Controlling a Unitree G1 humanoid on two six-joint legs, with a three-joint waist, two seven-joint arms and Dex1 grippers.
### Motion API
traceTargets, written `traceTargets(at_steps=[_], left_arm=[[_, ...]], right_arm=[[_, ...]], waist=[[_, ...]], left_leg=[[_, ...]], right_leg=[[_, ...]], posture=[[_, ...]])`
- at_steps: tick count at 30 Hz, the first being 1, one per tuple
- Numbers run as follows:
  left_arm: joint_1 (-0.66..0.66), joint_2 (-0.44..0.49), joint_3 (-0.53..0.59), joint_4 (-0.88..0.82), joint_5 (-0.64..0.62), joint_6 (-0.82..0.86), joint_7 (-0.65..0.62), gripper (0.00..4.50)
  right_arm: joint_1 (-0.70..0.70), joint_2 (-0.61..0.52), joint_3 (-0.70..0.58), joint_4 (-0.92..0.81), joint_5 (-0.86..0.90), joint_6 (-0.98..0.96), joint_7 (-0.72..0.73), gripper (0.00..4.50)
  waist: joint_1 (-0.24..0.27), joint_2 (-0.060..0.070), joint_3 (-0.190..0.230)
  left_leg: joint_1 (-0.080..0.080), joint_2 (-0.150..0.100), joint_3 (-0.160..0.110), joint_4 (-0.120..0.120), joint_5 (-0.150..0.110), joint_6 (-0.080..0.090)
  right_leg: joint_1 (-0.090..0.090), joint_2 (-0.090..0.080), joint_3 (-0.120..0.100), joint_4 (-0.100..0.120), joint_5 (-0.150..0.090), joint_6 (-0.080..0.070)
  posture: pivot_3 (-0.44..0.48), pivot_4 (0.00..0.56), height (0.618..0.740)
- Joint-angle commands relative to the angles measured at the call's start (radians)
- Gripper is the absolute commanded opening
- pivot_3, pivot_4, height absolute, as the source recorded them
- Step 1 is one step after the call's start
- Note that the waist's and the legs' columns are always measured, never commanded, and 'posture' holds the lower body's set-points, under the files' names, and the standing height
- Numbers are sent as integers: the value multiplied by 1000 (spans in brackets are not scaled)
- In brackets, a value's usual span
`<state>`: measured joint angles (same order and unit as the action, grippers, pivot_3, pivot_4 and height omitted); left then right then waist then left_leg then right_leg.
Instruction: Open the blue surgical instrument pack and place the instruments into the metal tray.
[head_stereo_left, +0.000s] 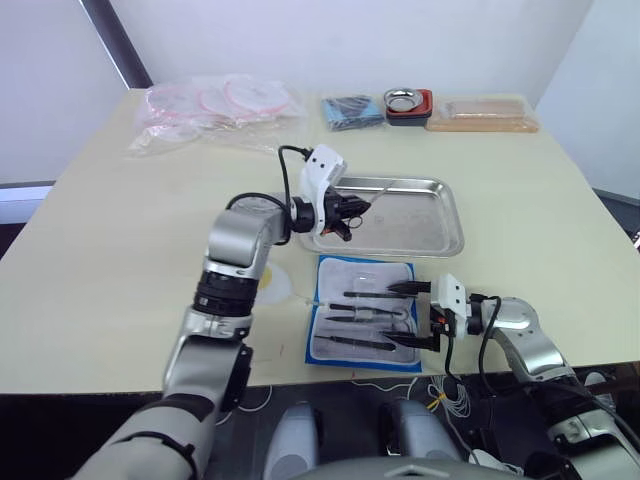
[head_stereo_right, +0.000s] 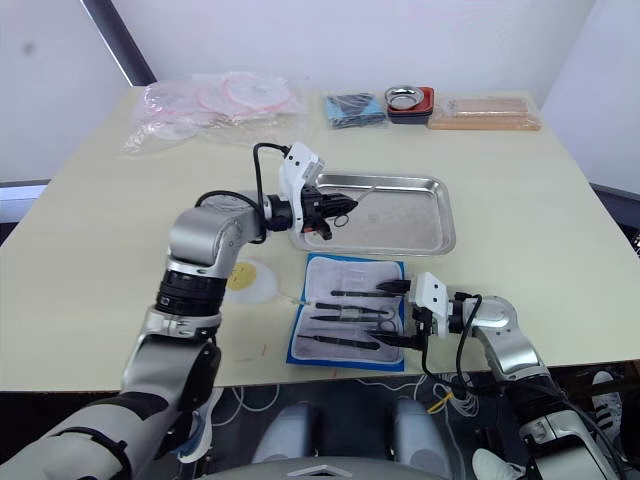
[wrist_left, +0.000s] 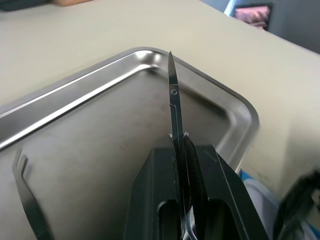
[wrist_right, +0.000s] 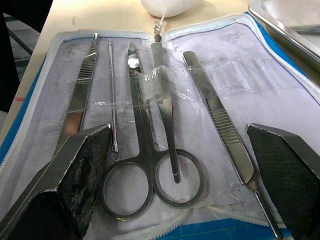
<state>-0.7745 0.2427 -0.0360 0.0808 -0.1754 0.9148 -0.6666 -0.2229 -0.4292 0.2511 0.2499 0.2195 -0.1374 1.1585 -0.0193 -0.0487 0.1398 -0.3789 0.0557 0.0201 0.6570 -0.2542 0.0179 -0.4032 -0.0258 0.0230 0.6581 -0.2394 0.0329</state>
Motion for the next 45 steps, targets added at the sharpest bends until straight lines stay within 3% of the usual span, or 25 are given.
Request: traceTargets(at_steps=[1,6,11,22,38,39,42,43,45], left_arm=[[22,-34,5,-34,48,-46,153,16],[62,-118,15,-16,102,-108,350,16],[70,-167,19,63,129,-144,464,16],[47,-233,52,142,135,-106,601,16],[38,-252,79,196,117,-73,634,16],[39,-253,77,193,118,-71,634,829],[41,-249,65,189,125,-70,640,1907],[40,-248,64,188,126,-70,641,2149],[40,-247,64,184,124,-71,639,2149]], right_arm=[[71,-3,71,99,-80,43,-7,4500],[77,0,75,89,-81,46,-13,4500],[80,-5,72,81,-78,51,-14,4500],[77,-22,74,77,-80,58,1,4500],[61,-17,74,96,-83,48,0,4500],[61,-16,74,96,-83,48,-1,4500],[59,-14,75,99,-83,47,-1,4500],[58,-12,75,100,-83,47,-1,4500],[57,-11,75,103,-83,46,-1,4500]], waist=[[0,0,0],[3,-2,-1],[2,-1,-1],[4,-1,-1],[3,-1,-1],[3,-1,-1],[3,-1,-1],[3,-1,-1],[3,-1,-1]], left_leg=[[1,0,0,-1,0,0],[2,0,0,-3,0,0],[2,0,-1,-3,0,0],[2,-1,-1,-4,0,0],[2,-1,-1,-4,0,0],[2,-1,-1,-4,0,0],[2,-1,-1,-4,0,0],[2,-1,-1,-4,0,0],[2,-1,-1,-4,0,0]], right_leg=[[0,0,0,0,0,-1],[2,0,-1,-1,1,-2],[2,0,-1,-1,1,-3],[2,0,-2,-2,1,-2],[2,0,-2,-2,1,-2],[2,0,-2,-2,1,-2],[2,-1,-2,-2,1,-2],[2,-1,-2,-2,1,-3],[2,-1,-2,-2,1,-2]], posture=[[0,150,740],[0,150,740],[0,150,740],[0,150,740],[0,150,740],[0,150,740],[0,150,740],[0,150,740],[0,150,740]])
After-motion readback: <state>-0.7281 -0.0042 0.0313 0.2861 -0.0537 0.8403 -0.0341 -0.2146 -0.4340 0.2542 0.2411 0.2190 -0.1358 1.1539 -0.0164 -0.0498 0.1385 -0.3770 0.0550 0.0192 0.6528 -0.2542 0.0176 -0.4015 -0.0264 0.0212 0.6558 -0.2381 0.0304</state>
